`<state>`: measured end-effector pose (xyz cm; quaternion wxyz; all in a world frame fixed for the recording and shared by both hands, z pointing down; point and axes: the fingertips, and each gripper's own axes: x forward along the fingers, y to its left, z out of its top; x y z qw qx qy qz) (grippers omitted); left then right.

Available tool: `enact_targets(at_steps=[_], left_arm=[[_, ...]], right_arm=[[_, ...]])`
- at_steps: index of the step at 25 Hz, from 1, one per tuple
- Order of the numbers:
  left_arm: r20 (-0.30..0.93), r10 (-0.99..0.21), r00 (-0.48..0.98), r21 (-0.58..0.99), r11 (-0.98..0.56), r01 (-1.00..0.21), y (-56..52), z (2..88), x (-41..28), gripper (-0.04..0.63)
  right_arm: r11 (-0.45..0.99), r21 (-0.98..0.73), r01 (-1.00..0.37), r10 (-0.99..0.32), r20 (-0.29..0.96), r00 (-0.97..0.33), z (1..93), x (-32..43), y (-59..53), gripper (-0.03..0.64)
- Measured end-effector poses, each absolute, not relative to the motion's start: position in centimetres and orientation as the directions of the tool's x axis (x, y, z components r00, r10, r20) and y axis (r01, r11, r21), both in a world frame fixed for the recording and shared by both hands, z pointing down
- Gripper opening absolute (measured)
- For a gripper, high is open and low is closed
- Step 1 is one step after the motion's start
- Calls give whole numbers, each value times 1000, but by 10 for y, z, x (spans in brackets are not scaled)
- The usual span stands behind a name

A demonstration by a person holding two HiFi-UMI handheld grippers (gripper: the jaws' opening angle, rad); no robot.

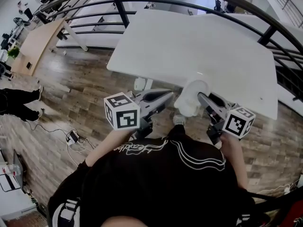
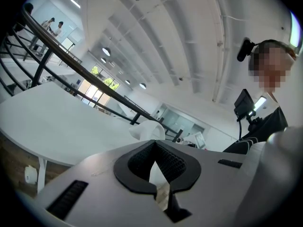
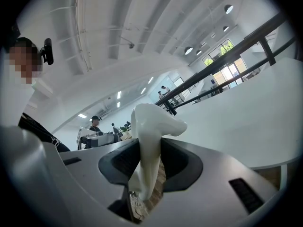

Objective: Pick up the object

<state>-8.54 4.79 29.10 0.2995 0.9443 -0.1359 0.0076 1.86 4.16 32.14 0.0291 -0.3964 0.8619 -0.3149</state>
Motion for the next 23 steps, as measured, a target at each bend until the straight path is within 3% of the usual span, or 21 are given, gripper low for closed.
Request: enact_targets(at_steps=[23], left_arm=[[82,-261,962,550,-793,-262,50,284,-87,8]], right_arm=[[499,-564,-658,-706,176,-686,316,19,43,126]])
